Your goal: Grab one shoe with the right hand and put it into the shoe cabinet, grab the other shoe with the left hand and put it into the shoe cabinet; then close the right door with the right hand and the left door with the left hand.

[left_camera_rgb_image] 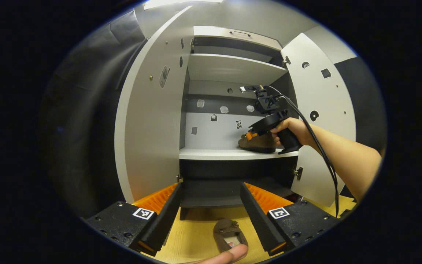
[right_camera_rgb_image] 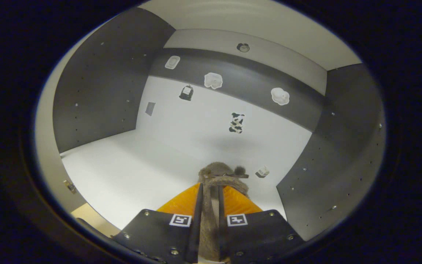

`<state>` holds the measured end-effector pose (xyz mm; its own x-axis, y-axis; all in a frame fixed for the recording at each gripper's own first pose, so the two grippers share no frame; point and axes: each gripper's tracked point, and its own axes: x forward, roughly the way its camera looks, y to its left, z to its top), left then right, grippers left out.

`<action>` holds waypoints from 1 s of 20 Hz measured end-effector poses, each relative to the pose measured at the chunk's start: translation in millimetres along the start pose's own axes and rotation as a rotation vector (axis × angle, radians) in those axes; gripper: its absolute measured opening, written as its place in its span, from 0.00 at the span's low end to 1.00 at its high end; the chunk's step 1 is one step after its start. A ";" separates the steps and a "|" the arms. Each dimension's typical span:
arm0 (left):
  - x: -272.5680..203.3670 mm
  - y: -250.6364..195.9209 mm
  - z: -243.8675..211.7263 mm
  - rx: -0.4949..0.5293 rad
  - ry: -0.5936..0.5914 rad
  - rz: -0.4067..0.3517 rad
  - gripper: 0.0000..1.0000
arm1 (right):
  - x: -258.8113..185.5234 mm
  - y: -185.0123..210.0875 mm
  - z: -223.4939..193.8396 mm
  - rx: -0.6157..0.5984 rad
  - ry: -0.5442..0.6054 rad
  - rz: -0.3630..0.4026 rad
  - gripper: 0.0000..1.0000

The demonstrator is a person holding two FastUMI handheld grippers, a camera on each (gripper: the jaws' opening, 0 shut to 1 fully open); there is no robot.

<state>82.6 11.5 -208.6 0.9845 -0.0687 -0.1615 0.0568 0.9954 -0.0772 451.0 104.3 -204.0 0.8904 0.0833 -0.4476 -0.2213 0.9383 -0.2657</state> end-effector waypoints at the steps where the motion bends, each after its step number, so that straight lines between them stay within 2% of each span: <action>1: -1.9 0.9 1.1 0.001 -0.003 0.005 0.98 | -3.2 -1.7 3.1 0.030 -0.002 -0.001 0.22; 3: -7.2 0.3 1.1 -0.004 -0.001 0.006 0.98 | -16.7 -8.8 9.5 0.074 -0.015 -0.007 0.40; 6: -15.6 -1.3 -4.9 -0.010 0.017 0.011 0.98 | -52.1 -16.2 22.1 0.133 -0.060 -0.012 0.49; 7: -18.9 -1.6 -6.6 -0.014 0.021 0.012 0.98 | -67.6 -14.4 26.2 0.150 -0.078 -0.002 0.63; 8: -22.1 -1.6 -8.2 -0.018 0.025 0.013 0.98 | -86.0 -12.5 29.5 0.153 -0.102 0.005 0.69; 10: -28.5 -2.9 -12.1 -0.021 0.036 0.010 0.98 | -121.2 -5.6 34.3 0.141 -0.155 0.019 0.90; 11: -31.7 -1.5 -13.1 -0.024 0.038 0.013 0.98 | -143.1 -2.1 35.6 0.136 -0.186 0.020 0.97; 14: -41.6 -0.3 -19.1 -0.021 0.051 0.014 0.98 | -204.5 8.3 30.4 0.134 -0.253 0.015 0.96; 17: -44.9 0.4 -27.6 -0.011 0.073 0.018 0.98 | -274.6 12.5 19.3 0.152 -0.321 -0.021 0.97; 20: -42.0 -13.6 -47.1 -0.009 0.129 -0.022 0.98 | -341.5 15.0 -6.5 0.196 -0.359 -0.058 0.98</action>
<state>32.7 -2.3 -247.1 0.9533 -0.0992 -0.2852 0.0762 0.9930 -0.0905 141.1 87.7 -60.7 0.9891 0.1075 -0.1010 -0.1175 0.9882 -0.0987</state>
